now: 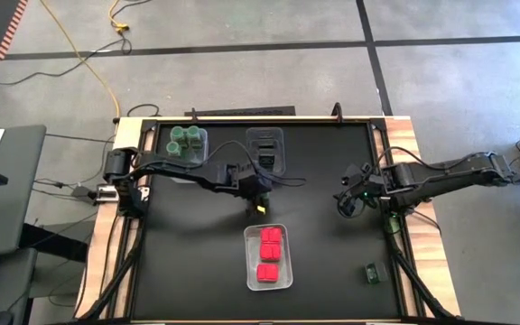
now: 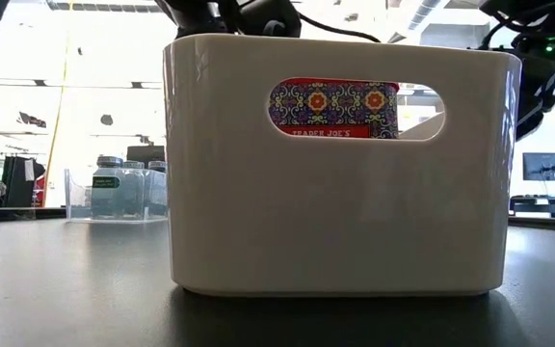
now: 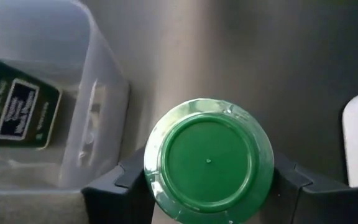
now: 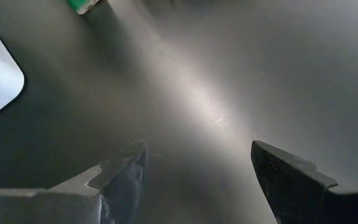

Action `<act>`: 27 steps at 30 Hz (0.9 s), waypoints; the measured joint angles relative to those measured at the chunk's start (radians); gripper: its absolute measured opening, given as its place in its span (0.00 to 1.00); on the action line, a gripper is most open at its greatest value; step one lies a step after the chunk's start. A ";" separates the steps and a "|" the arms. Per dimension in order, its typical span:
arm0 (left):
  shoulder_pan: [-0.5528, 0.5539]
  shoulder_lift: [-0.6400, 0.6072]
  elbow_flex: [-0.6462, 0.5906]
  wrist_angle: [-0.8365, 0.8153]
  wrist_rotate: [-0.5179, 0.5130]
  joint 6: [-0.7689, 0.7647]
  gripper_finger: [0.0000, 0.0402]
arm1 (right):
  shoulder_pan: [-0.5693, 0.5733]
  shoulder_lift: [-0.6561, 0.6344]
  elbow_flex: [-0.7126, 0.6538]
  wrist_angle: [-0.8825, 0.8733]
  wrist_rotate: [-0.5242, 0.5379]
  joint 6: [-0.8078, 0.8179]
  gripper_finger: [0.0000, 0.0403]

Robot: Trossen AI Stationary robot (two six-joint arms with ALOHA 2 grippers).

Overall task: Sort spices by type
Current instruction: Put the green seasoning bottle into the transparent bin

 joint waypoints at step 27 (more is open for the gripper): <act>0.244 -0.678 -0.265 -0.376 0.012 0.250 0.48 | -0.003 0.006 -0.060 0.174 -0.001 0.054 0.78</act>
